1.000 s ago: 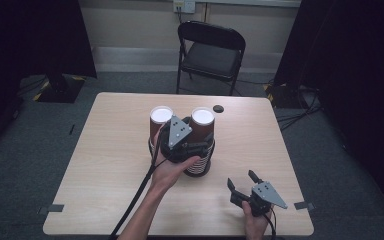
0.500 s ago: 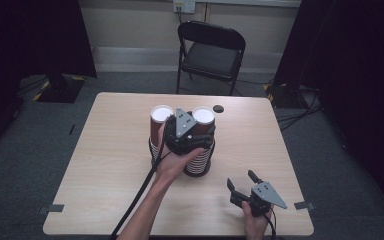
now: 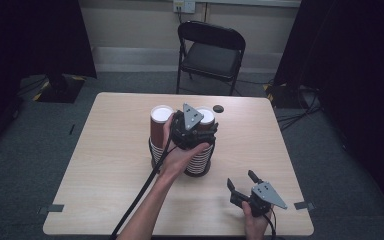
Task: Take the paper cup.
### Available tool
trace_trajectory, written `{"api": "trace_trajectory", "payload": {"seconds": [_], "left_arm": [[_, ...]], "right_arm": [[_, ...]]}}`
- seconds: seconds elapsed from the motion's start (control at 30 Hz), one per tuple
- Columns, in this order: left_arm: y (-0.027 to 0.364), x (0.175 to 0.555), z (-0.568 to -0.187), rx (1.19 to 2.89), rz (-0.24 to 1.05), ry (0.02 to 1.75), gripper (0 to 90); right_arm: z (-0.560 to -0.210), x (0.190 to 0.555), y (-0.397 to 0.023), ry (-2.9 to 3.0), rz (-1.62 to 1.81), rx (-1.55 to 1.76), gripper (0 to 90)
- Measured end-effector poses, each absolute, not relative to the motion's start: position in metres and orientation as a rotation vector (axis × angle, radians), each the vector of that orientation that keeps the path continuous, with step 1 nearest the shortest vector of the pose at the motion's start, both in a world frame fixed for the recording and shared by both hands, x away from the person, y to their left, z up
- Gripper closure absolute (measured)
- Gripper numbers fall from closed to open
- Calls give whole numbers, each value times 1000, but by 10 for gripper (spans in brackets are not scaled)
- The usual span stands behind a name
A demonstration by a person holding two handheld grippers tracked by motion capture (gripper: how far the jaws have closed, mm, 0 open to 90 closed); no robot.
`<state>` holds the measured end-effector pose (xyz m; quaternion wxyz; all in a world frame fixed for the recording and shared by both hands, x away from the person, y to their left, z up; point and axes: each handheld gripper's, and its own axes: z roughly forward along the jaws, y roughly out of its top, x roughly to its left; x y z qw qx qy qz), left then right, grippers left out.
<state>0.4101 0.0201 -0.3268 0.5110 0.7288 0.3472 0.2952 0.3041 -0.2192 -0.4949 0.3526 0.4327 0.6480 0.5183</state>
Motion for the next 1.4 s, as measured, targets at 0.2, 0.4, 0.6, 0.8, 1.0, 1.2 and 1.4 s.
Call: {"api": "trace_trajectory", "payload": {"seconds": [0.2,0.4,0.6,0.8,1.0,1.2,1.4], "left_arm": [[21,412,-327,1735,687,846,214],[24,414,-321,1699,659,841,217],[24,412,-318,1681,687,829,218],[26,410,-315,1660,680,824,218],[31,409,-310,1627,685,815,219],[33,408,-305,1628,705,785,219],[37,405,-298,1585,696,776,219]], "right_arm": [[-495,304,-219,1679,1341,1120,178],[-495,304,-219,1676,1343,1119,178],[-495,305,-219,1680,1342,1121,178],[-495,304,-219,1678,1345,1118,178],[-495,305,-219,1682,1342,1120,178],[-495,305,-220,1679,1348,1120,178],[-495,304,-220,1677,1347,1120,178]]}}
